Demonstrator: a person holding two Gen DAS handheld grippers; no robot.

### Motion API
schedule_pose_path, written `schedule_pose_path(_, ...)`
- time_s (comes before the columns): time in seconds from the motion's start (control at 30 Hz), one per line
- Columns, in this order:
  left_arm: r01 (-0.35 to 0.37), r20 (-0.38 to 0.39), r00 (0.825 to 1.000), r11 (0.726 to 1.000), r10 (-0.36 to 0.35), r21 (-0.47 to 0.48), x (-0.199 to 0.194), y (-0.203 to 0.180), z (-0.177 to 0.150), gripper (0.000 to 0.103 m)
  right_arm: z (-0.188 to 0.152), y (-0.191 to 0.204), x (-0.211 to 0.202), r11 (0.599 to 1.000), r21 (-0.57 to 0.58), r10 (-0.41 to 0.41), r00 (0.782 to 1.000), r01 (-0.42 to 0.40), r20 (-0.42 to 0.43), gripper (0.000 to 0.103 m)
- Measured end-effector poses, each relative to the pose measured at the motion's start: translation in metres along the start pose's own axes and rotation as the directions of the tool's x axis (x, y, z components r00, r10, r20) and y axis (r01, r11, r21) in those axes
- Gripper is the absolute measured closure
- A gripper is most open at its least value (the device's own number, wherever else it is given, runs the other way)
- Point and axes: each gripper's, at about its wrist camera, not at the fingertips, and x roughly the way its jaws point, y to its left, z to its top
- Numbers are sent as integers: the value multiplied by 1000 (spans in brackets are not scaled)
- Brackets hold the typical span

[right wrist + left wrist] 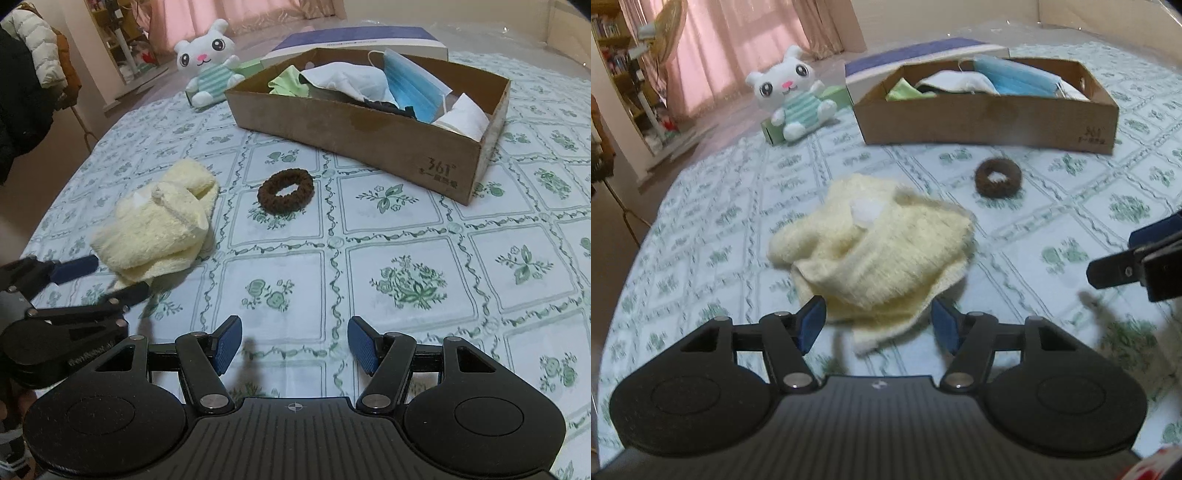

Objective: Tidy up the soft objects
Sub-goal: 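Grasp the yellow towel with the left gripper while the right gripper grasps the brown hair tie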

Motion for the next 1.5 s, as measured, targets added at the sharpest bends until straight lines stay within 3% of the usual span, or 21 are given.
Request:
schedule_pose_path(0.2,0,45,999,999,-1,33,12,15,19,36,15,0,13,1000,4,-5,1000,5,17,40)
schedule_pose_path(0.3,41,52,998,998,-44,52,22,21,27,30,28,-1,20,1000,12,-3,999,2,42,40)
schedule_pose_path(0.4,76,37,996,996,-77,48,37,26,34,30,42,-2,26,1000,27,-2,997,0,75,39)
schedule_pose_path(0.63,212,22,977,973,-211,-95,72,51,48,28,64,1,43,1000,19,10,994,-12,104,39)
schedule_pose_path(0.77,254,17,967,952,-255,-171,88,61,54,40,70,0,54,1000,17,7,993,-9,114,39)
schedule_pose_path(0.83,258,22,966,943,-259,-211,93,65,57,52,72,1,59,1000,9,7,992,-8,123,39)
schedule_pose_path(0.97,248,19,967,920,-254,-303,97,70,58,58,75,7,70,999,-36,4,991,1,137,40)
schedule_pose_path(1.23,210,-2,974,909,-226,-359,99,68,63,61,72,17,87,993,-107,-35,988,51,149,40)
schedule_pose_path(1.27,207,-5,975,909,-224,-361,100,67,64,61,71,18,88,991,-119,-40,987,59,155,45)
schedule_pose_path(1.3,204,-8,975,910,-221,-360,100,67,64,61,71,18,90,989,-131,-48,985,70,163,58)
schedule_pose_path(1.4,197,-11,977,911,-215,-361,99,65,64,63,70,18,90,983,-163,-53,983,82,175,80)
schedule_pose_path(1.5,194,-11,977,909,-213,-368,98,65,64,65,68,15,87,984,-161,-44,984,72,170,84)
